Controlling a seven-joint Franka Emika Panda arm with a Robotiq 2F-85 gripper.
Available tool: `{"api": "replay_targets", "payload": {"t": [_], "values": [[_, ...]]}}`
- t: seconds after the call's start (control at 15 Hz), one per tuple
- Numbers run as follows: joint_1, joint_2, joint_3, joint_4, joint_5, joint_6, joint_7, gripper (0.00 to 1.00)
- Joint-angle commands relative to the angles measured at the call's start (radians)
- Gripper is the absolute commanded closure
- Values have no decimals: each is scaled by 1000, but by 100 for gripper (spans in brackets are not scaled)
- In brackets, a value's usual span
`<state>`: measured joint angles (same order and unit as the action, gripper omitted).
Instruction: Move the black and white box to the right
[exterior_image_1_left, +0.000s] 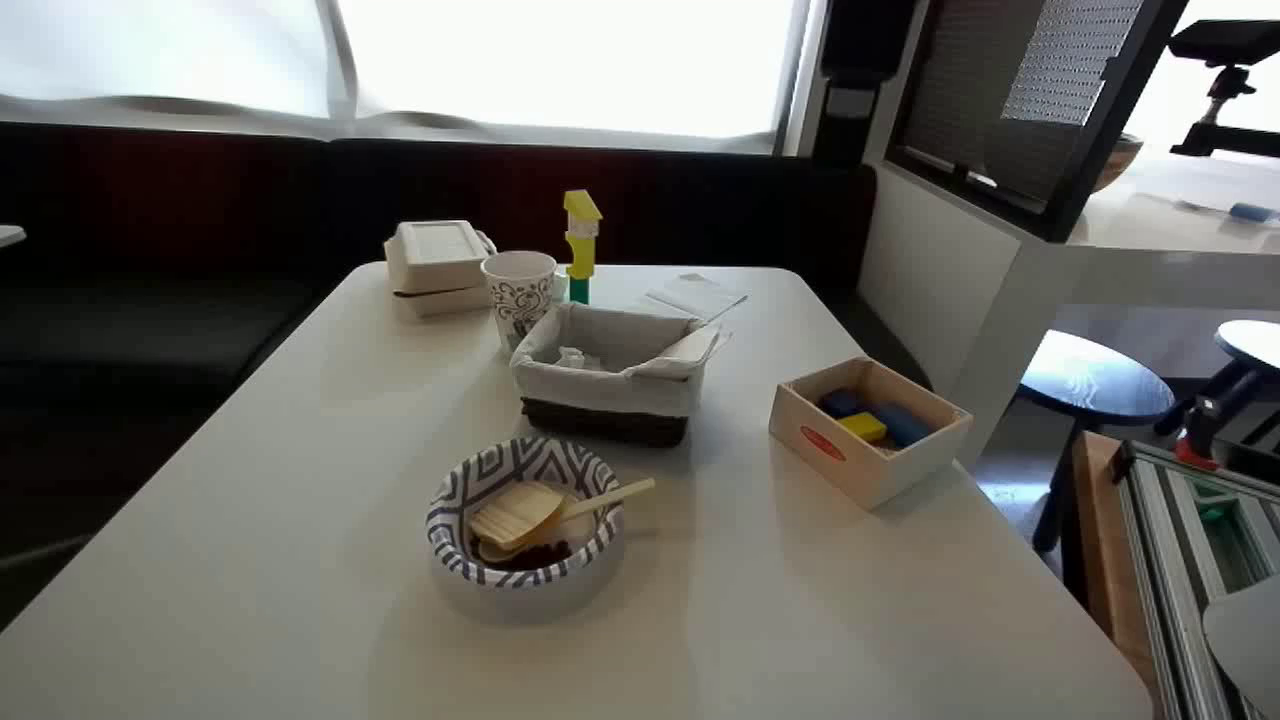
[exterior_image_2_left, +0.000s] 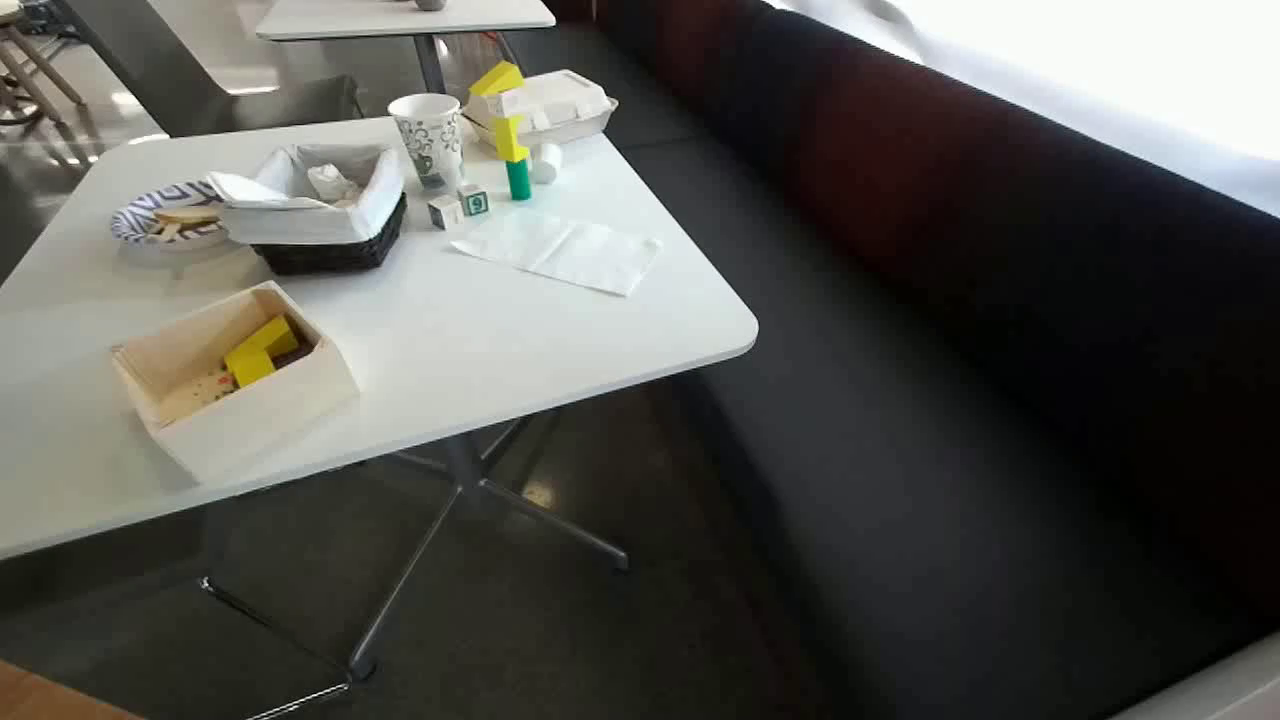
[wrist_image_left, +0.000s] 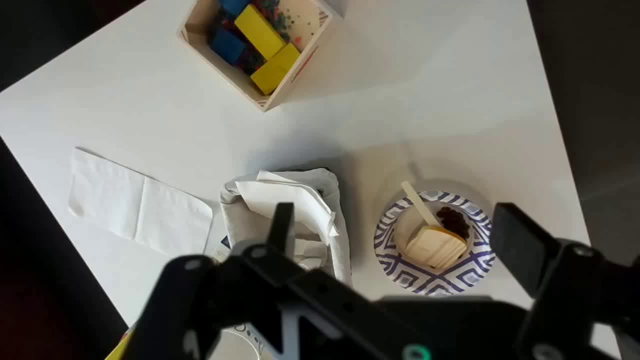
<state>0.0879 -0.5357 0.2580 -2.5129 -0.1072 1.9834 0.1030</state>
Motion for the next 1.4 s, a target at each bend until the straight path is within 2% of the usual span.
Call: {"api": "replay_targets", "payload": {"t": [0.0,0.73,1.07,1.33], "values": [[25,4,-22,2,-12,-3,11,0],[25,4,-22,2,-12,-3,11,0],[12,95,-102,35,-7,122,-88,0],[27,213,-179,47,50,277,-216,0]]}}
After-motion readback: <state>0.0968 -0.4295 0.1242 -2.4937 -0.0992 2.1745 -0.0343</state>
